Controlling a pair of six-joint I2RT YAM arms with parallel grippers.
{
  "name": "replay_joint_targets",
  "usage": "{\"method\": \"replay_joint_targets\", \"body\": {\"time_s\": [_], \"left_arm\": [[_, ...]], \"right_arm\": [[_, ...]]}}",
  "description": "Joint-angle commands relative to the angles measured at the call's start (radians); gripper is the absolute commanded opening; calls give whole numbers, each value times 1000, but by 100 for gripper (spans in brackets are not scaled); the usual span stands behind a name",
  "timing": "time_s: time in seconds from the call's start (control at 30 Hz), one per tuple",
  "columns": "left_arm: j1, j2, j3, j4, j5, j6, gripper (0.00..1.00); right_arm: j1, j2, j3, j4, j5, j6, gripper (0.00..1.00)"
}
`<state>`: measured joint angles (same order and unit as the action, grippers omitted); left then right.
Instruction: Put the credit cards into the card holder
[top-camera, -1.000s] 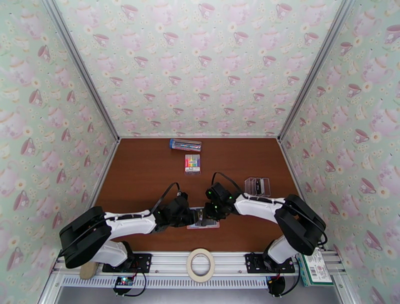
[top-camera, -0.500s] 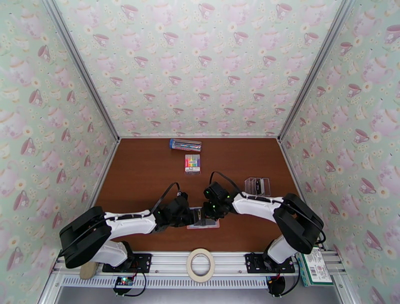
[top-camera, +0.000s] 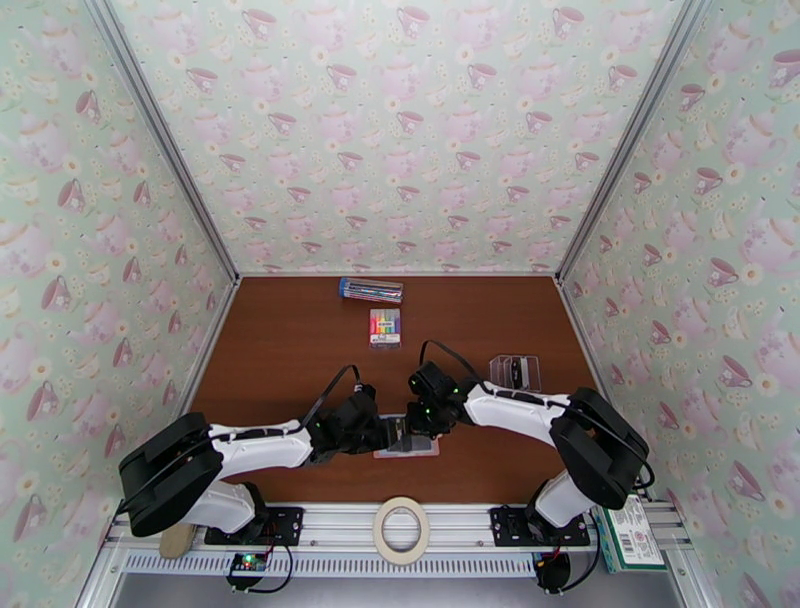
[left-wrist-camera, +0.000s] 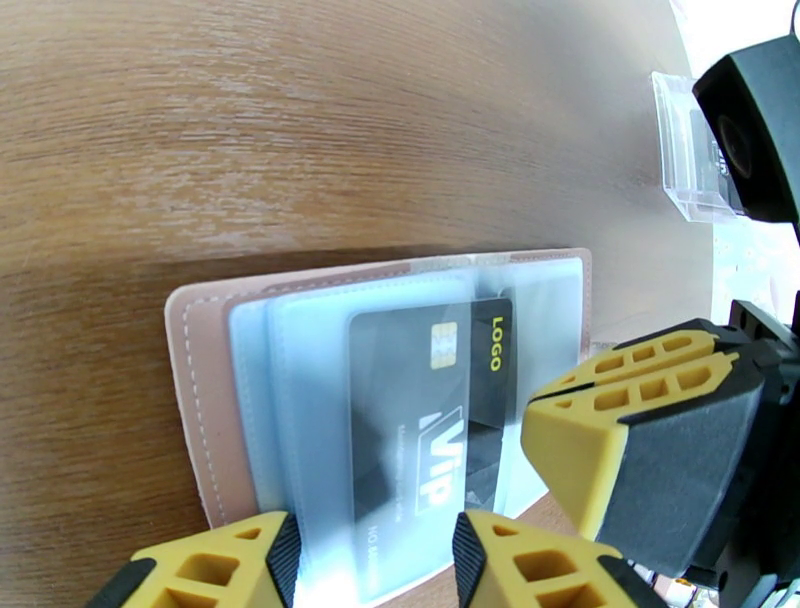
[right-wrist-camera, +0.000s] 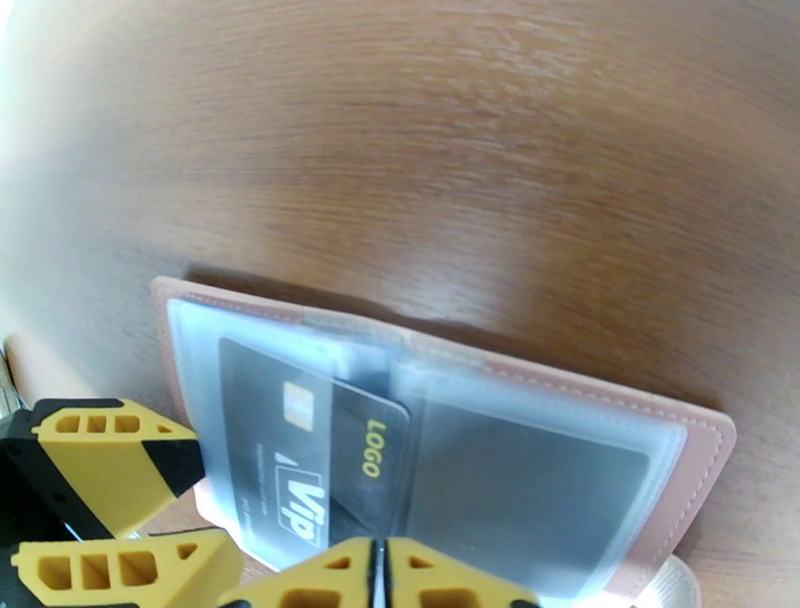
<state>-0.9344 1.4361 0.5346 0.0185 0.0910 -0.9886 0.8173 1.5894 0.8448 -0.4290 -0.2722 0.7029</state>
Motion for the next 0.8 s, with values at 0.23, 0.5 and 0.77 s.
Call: {"method": "replay_joint_targets", "body": {"time_s": [0.23, 0.5, 0.77], "left_arm": [[1, 29, 7, -47, -13, 2, 48], [0, 32, 6, -40, -10, 4, 48], [0, 30, 3, -38, -9, 4, 49]], "right_arm": [[6, 41, 24, 9, 19, 12, 6], [25, 82, 39, 25, 11, 20, 5], [61, 128, 76, 54, -15, 39, 4]]}}
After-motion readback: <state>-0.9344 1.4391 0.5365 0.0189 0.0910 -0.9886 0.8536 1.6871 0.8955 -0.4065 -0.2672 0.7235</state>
